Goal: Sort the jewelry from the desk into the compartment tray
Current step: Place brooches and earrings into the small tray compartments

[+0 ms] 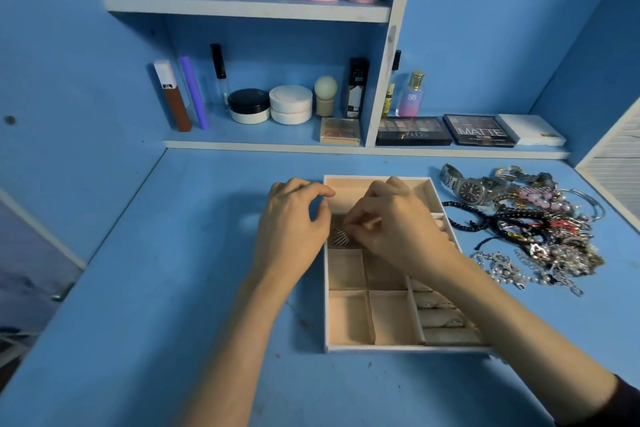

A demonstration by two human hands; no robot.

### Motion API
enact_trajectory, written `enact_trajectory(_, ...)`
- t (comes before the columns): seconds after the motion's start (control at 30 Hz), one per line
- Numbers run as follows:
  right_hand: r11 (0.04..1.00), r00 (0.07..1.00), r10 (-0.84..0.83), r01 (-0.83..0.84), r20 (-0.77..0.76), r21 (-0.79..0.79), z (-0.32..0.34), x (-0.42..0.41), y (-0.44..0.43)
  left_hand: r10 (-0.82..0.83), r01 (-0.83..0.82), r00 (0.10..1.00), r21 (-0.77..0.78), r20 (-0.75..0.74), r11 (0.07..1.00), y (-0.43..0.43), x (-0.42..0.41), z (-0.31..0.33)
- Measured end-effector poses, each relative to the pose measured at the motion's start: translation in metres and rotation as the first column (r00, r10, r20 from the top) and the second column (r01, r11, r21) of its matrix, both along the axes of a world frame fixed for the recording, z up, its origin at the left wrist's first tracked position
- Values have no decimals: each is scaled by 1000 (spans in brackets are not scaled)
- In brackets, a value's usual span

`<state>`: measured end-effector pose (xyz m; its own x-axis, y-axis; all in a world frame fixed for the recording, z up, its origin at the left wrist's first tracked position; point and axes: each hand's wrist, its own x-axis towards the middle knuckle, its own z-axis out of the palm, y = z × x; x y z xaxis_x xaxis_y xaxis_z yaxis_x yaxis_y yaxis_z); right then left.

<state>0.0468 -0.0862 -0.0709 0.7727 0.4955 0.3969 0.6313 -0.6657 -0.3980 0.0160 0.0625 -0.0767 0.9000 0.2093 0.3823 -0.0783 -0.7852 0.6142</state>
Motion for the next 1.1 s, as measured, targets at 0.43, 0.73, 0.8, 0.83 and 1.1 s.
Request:
enact_trajectory(0.43,999,998,-48,48,-26,7,3,-3,-5,-34,34,999,4,38,999,-2,-3,-1)
enact_trajectory(0.73,948,967,-181,220,-178,232,14,-23,-107,-196,191,970,47,144,980,-26,-15,14)
enact_trajectory(0.8,933,948,-231,279,-217,226,13,-21,-132,-259,253,960,63,106,965,-43,-14,20)
enact_trajectory(0.83,926,939,-253,305,-233,223,11,-20,-141,-288,282,954,72,80,957,-53,-14,23)
enact_trajectory(1.1,835,922,-359,387,-145,392,-15,-23,-164,-429,446,894,183,-128,876,-122,-6,24)
